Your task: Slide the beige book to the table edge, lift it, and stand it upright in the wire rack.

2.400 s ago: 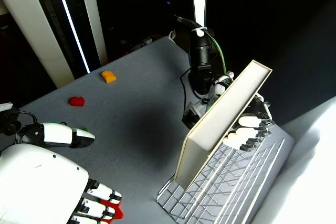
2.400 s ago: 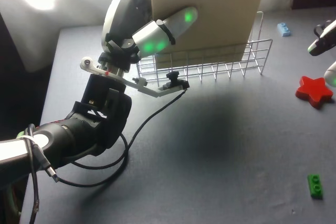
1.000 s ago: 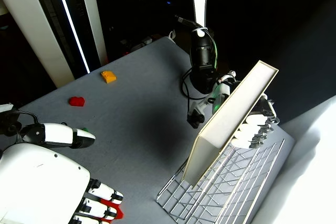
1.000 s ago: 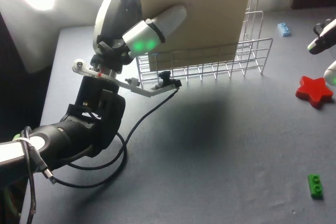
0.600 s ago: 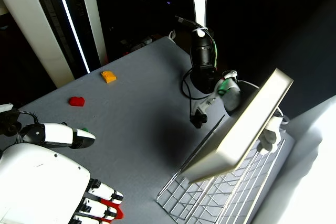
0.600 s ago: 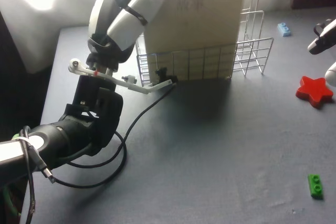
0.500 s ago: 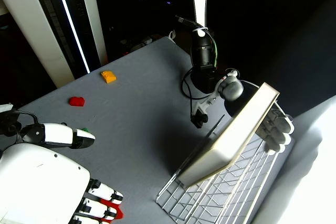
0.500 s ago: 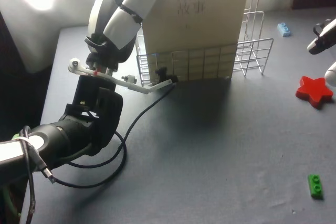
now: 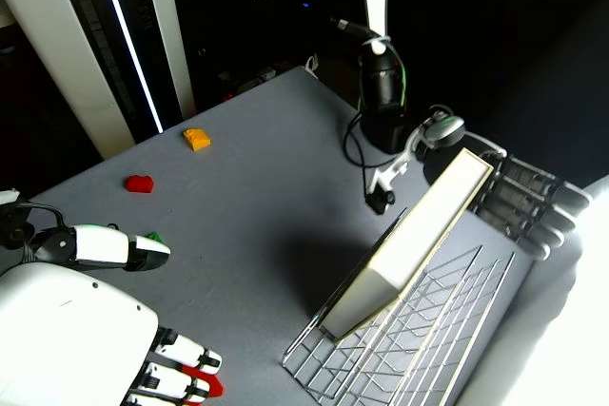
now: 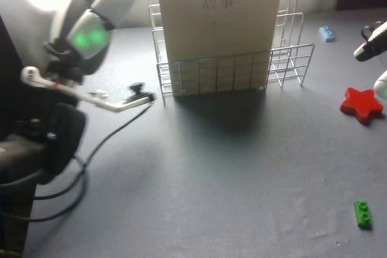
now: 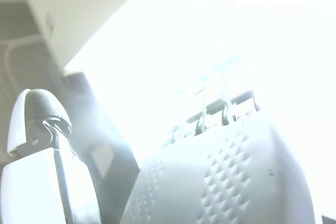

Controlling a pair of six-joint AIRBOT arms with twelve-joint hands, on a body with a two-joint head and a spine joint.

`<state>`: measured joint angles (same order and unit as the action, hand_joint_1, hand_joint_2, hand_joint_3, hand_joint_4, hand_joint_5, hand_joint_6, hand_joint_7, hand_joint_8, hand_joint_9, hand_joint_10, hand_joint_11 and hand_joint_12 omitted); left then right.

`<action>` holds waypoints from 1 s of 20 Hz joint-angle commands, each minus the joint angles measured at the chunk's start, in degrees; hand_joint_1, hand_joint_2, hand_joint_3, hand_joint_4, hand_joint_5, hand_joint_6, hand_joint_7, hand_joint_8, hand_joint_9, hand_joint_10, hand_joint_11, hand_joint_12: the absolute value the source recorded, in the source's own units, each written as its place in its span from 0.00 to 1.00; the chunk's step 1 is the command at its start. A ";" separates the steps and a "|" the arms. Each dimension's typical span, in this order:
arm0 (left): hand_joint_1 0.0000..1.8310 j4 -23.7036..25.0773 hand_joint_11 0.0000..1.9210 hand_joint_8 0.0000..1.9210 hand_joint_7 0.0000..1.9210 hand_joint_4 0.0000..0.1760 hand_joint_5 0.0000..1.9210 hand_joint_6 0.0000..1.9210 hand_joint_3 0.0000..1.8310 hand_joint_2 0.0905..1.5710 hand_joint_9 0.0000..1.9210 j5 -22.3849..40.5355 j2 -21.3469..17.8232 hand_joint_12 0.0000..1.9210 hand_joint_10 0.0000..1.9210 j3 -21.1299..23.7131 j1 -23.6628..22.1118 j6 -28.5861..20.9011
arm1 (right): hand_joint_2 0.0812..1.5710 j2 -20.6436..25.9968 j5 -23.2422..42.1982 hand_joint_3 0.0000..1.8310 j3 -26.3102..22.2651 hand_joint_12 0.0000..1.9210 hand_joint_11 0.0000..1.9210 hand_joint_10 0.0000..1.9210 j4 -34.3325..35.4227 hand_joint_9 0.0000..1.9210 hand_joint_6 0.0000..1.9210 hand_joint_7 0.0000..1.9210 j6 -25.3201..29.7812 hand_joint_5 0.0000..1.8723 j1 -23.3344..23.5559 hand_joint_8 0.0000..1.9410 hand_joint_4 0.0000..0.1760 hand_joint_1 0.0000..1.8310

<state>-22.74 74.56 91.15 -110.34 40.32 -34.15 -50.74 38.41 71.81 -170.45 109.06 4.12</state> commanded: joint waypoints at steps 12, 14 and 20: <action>0.36 2.40 0.01 0.00 0.00 0.40 0.02 0.00 0.00 0.58 0.00 -3.11 -32.29 0.01 0.00 27.59 7.78 29.20 | 0.64 0.54 -2.01 0.00 0.06 0.39 0.00 0.00 23.14 0.15 0.00 0.15 -18.45 0.15 -0.02 0.00 0.00 0.14; 0.36 9.16 0.00 0.00 0.00 0.37 0.03 0.01 0.00 0.59 0.00 -5.78 -37.01 0.01 0.00 30.04 9.70 32.52 | 0.65 0.57 -0.63 0.00 -0.09 0.39 0.00 0.00 28.60 0.14 0.00 0.15 -23.44 0.15 -0.23 0.00 0.00 0.14; 0.32 29.96 0.02 0.01 0.02 0.33 0.05 0.01 0.00 0.60 0.00 -11.02 -45.51 0.02 0.00 31.49 10.09 34.44 | 0.64 1.59 0.59 0.00 -2.48 0.44 0.00 0.00 33.97 0.16 0.00 0.16 -32.07 0.16 -0.25 0.00 0.00 0.16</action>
<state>11.62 57.98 45.60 -78.37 50.89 0.40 -49.58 41.87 69.36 -138.93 76.53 3.31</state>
